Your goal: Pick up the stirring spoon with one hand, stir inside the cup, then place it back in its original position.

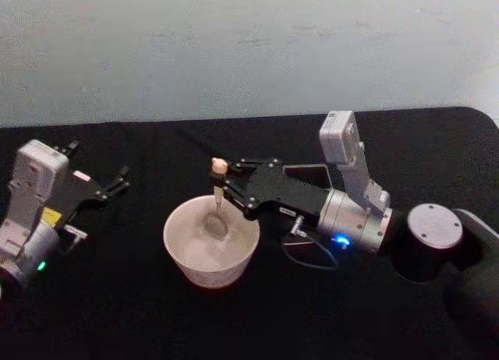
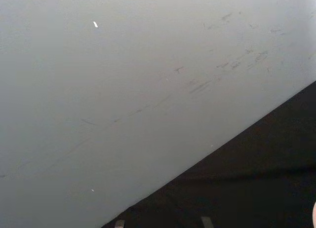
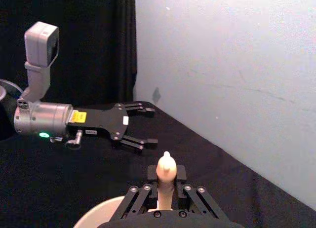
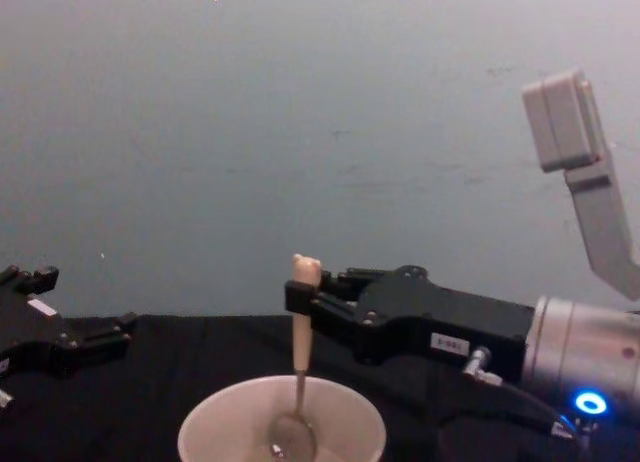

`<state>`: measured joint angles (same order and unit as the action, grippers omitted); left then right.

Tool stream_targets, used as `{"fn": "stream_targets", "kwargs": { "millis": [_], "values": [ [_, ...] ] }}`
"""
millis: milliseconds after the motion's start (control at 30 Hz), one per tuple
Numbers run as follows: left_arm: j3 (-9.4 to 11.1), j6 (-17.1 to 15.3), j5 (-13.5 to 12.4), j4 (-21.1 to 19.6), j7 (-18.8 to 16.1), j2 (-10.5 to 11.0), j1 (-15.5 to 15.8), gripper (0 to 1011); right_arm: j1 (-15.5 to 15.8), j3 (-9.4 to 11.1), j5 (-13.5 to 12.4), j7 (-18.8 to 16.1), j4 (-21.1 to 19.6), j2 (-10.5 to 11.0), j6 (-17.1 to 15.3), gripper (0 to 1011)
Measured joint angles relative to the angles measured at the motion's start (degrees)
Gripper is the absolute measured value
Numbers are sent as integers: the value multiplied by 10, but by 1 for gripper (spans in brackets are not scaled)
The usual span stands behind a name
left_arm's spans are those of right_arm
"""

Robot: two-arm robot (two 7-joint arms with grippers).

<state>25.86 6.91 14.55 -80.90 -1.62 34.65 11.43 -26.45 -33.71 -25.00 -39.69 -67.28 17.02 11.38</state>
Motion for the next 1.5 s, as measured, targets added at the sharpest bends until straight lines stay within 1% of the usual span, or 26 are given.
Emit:
{"fn": "stream_targets", "kwargs": {
  "millis": [133, 300, 433, 500, 533, 633, 700, 833, 967, 1133, 1333, 1500],
  "values": [
    [0, 0, 0, 0, 0, 0, 0, 1001, 3, 4, 1, 1, -3, 4, -1, 204],
    [0, 0, 0, 0, 0, 0, 0, 1001, 15, 11, 1, 0, -18, 16, -3, 203],
    [0, 0, 0, 0, 0, 0, 0, 1001, 28, 16, -4, -3, -40, 28, -6, 204],
    [0, 0, 0, 0, 0, 0, 0, 1001, 40, 18, -9, -9, -57, 39, -9, 204],
    [0, 0, 0, 0, 0, 0, 0, 1001, 40, 18, -9, -9, -57, 39, -9, 204],
    [0, 0, 0, 0, 0, 0, 0, 1001, 54, 18, -16, -16, -79, 51, -13, 204],
    [0, 0, 0, 0, 0, 0, 0, 1001, 58, 16, -18, -19, -86, 54, -15, 203],
    [0, 0, 0, 0, 0, 0, 0, 1001, 65, 8, -22, -28, -100, 59, -19, 204],
    [0, 0, 0, 0, 0, 0, 0, 1001, 66, -2, -25, -35, -104, 58, -23, 204],
    [0, 0, 0, 0, 0, 0, 0, 1001, 57, -15, -26, -38, -97, 47, -24, 203],
    [0, 0, 0, 0, 0, 0, 0, 1001, 34, -22, -19, -30, -68, 26, -21, 203],
    [0, 0, 0, 0, 0, 0, 0, 1001, 16, -20, -11, -19, -43, 13, -14, 204]
  ]
}}
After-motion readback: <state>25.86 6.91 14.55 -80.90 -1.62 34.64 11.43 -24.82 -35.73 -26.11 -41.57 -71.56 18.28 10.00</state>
